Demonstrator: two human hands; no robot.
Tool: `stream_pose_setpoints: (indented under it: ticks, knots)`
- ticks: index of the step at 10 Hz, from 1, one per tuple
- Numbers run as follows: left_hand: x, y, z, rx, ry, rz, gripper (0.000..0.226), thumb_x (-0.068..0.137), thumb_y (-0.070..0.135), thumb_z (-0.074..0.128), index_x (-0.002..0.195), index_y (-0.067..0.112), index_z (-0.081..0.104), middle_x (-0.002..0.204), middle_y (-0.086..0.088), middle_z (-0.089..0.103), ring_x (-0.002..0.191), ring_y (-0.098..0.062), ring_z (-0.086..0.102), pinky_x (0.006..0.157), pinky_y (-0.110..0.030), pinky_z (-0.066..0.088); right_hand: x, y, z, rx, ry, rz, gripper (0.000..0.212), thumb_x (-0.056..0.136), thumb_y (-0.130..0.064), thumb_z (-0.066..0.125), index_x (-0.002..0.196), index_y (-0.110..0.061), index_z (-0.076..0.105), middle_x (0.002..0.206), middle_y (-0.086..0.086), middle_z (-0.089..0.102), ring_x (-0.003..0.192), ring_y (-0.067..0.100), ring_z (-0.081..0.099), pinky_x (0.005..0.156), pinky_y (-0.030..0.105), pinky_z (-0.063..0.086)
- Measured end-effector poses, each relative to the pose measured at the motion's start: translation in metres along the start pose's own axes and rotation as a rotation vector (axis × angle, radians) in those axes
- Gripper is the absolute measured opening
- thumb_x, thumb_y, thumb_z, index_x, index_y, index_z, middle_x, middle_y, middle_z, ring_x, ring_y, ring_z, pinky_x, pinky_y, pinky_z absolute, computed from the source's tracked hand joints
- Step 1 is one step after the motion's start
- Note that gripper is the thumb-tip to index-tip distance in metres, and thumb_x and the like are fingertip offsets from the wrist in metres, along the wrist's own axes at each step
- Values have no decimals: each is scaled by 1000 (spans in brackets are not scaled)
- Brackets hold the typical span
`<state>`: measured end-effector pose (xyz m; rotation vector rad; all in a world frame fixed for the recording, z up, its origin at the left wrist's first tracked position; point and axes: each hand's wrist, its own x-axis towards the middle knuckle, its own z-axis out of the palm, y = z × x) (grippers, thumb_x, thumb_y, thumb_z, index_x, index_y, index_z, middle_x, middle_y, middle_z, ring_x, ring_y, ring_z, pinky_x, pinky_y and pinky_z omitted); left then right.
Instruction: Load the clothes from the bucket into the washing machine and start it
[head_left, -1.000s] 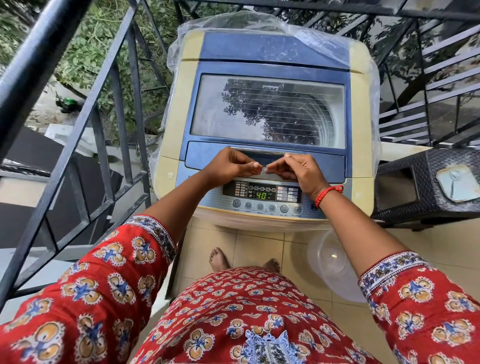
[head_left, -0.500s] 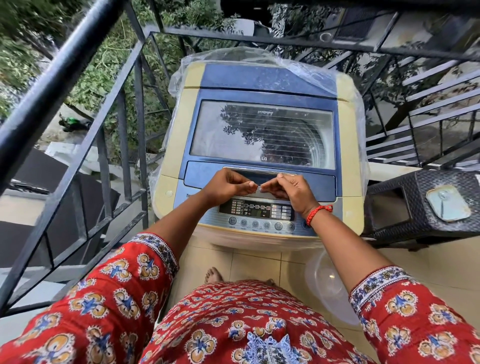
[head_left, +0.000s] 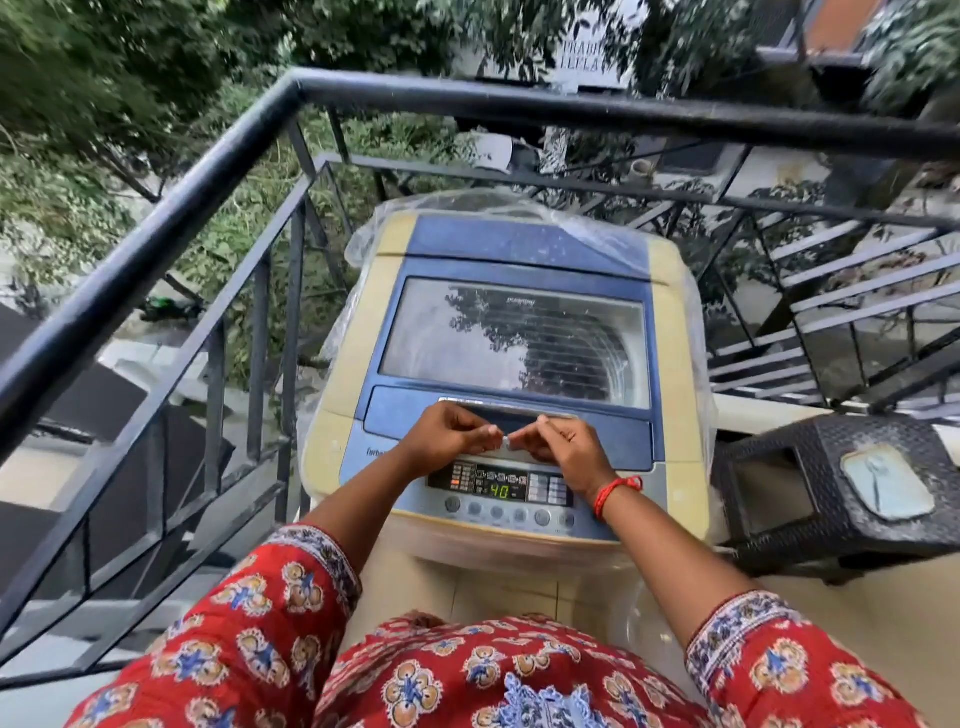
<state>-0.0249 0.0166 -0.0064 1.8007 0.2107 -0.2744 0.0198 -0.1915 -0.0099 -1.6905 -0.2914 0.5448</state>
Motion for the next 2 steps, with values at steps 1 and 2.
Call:
stream_pose_setpoints:
  ticks: [1, 2]
  knots:
    - [3, 8, 2, 79, 8, -38, 16, 85, 24, 74, 81, 9, 79, 77, -10, 76, 75, -22, 74, 76, -36, 61, 0, -4, 4, -107, 58, -4, 39, 101, -21, 45, 84, -11, 79, 79, 3, 77, 78, 19, 73, 73, 35, 58]
    - [16, 28, -2, 198, 26, -48, 32, 89, 31, 68, 72, 6, 75, 66, -16, 71, 58, -15, 64, 59, -24, 49, 6, -17, 6, -333, 165, -79, 37, 97, -32, 49, 83, -16, 79, 72, 1, 76, 66, 7, 68, 65, 30, 55]
